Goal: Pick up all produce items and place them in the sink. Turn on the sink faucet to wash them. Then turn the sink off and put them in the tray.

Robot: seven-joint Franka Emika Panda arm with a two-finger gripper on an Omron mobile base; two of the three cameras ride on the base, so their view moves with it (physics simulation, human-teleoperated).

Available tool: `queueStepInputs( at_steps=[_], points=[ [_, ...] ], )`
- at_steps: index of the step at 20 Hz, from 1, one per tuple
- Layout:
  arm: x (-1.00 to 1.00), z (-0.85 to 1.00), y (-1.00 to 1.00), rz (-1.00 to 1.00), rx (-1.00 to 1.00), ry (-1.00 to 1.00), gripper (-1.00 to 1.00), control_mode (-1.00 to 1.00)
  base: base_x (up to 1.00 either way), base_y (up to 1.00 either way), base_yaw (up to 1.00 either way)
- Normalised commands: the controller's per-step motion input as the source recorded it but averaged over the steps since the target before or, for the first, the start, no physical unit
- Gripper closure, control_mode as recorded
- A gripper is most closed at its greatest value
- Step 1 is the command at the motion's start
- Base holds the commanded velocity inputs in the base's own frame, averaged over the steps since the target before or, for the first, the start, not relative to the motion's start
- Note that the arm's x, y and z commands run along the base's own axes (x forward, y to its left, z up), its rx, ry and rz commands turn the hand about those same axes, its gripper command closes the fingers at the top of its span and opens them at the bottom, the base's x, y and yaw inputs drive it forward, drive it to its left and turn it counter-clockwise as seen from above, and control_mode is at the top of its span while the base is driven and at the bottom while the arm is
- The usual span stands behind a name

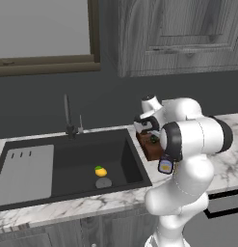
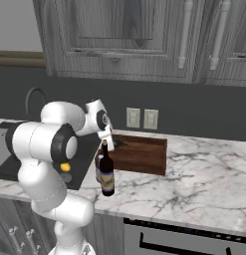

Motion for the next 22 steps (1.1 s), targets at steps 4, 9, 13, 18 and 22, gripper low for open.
queueStepInputs(
  at_steps=[4,9,13,18,22],
  points=[
    [0.11,-0.08,-0.02,-0.04,0.0,0.02,1.0,-1.0,0.0,0.0,0.0],
    [0.1,-0.07,-0.01,-0.04,0.0,0.03,1.0,-1.0,0.0,0.0,0.0],
    [0.14,-0.05,0.0,-0.04,0.0,0.04,1.0,-1.0,0.0,0.0,0.0],
    [0.13,-0.07,-0.01,-0.03,0.0,0.04,1.0,-1.0,0.0,0.0,0.0],
    [0.13,-0.08,-0.01,-0.03,0.0,0.03,1.0,-1.0,0.0,0.0,0.0]
  ],
)
